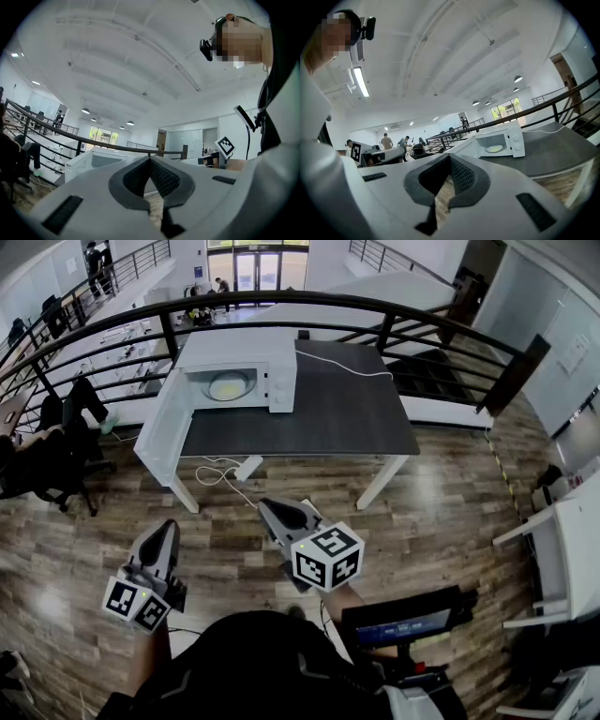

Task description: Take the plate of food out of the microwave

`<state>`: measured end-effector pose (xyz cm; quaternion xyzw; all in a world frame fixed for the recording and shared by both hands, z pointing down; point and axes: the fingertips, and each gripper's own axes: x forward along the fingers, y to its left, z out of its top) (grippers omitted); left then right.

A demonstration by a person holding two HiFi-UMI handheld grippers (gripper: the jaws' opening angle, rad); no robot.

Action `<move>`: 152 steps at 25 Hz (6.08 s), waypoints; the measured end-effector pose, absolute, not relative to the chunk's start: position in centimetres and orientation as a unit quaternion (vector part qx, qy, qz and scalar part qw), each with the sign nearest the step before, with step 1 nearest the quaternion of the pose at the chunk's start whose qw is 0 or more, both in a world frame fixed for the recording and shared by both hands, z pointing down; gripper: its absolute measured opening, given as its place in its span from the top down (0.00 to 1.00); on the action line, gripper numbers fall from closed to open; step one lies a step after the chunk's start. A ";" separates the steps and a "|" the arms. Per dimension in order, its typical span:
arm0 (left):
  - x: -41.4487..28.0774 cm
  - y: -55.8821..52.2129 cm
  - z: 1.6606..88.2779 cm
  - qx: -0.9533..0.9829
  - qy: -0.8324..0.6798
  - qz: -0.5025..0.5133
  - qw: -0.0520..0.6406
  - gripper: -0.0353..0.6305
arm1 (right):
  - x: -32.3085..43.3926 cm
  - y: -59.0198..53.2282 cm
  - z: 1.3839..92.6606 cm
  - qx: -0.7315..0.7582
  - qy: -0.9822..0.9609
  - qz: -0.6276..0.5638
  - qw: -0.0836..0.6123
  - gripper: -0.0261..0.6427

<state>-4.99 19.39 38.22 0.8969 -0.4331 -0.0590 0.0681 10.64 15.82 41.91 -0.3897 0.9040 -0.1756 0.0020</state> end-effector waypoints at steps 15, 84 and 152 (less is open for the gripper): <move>-6.3 19.9 38.3 0.896 -0.434 -0.065 0.071 0.94 | 9.4 16.2 41.9 -0.395 0.900 -0.185 0.013 0.98; -1.1 -1.6 40.1 0.867 -0.491 -0.040 0.082 0.94 | 14.0 -8.4 43.2 -0.328 0.921 -0.207 0.028 0.98; -11.3 -21.7 39.5 0.873 -0.479 -0.047 0.076 0.94 | 6.7 -35.6 59.9 -0.438 0.776 -0.445 0.086 0.79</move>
